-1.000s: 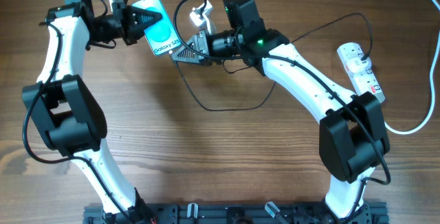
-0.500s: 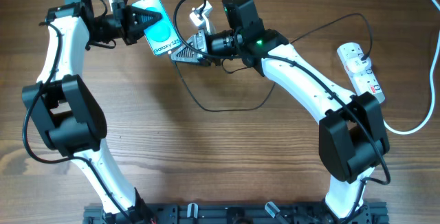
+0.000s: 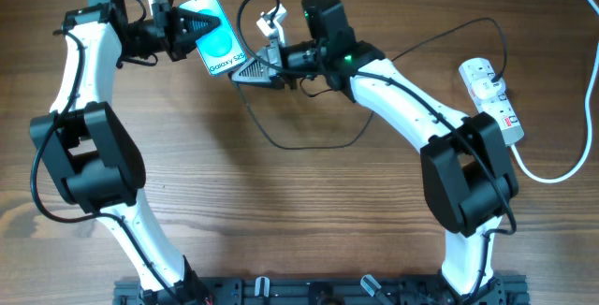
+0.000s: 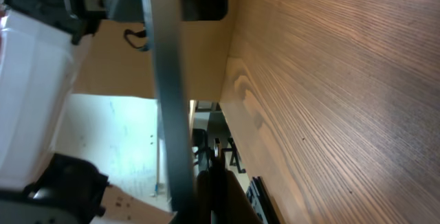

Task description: Plug charger to phone and switch on socket

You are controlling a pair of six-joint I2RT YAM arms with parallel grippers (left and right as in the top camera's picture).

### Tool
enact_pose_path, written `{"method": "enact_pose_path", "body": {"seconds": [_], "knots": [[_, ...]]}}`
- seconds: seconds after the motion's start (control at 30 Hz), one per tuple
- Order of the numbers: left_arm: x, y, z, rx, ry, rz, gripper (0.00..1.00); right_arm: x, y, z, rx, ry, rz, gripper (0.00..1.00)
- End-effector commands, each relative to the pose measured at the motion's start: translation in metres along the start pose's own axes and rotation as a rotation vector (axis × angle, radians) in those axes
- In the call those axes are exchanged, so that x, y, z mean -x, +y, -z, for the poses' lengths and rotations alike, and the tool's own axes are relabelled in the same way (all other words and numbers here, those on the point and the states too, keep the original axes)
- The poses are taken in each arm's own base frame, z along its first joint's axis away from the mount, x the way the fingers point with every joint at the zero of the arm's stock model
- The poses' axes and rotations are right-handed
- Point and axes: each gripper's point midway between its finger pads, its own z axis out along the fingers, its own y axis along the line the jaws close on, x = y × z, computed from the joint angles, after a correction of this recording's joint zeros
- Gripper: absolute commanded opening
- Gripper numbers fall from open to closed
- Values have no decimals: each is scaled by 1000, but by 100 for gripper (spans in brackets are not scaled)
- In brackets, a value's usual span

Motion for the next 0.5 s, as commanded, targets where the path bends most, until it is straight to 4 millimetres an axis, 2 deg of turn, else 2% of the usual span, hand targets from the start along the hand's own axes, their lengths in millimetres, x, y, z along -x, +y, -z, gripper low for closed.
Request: {"method": "enact_pose_path", "body": {"seconds": [0.0, 0.13, 0.47], "knots": [[5, -18, 15, -44, -31, -51, 4, -6, 3, 8, 65, 61, 74, 4], [7, -18, 20, -42, -43, -28, 4, -6, 4, 8, 71, 62, 120, 4], [2, -19, 4, -47, -6, -47, 4, -9, 7, 5, 80, 72, 129, 4]]}}
